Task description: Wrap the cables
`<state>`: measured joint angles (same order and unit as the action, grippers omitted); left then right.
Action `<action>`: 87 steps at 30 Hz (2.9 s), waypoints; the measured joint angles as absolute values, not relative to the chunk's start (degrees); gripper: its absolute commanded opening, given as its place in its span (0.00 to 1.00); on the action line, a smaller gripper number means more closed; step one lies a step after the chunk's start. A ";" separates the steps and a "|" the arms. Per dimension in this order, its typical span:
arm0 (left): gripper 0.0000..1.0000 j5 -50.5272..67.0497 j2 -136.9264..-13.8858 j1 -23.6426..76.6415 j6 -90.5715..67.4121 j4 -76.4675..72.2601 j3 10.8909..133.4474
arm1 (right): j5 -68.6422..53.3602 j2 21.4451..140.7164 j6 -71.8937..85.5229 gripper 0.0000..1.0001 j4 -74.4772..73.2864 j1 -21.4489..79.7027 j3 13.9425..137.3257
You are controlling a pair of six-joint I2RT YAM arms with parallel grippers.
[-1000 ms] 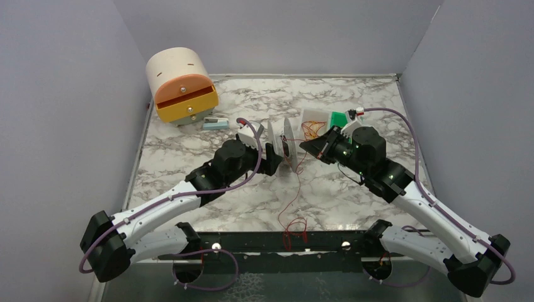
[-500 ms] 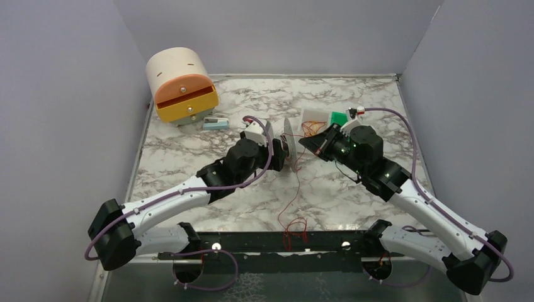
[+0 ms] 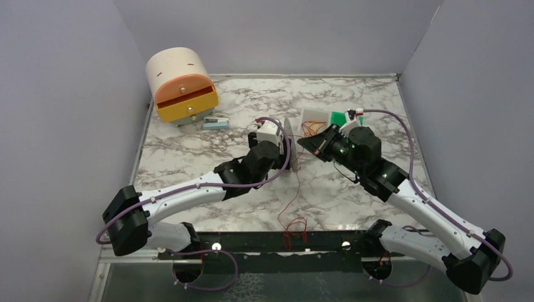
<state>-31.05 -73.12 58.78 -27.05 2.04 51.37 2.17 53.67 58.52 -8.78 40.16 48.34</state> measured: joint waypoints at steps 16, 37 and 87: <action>0.63 -40.25 -79.40 60.51 -29.47 6.17 55.16 | 1.19 53.45 59.40 0.01 -8.08 40.16 46.50; 0.41 -45.15 -81.32 62.00 -30.89 6.44 55.83 | -1.78 52.42 61.87 0.01 -7.16 40.93 46.50; 0.00 -32.34 -62.33 62.65 -22.96 22.48 50.87 | 14.28 61.06 30.72 0.21 -10.44 41.65 52.97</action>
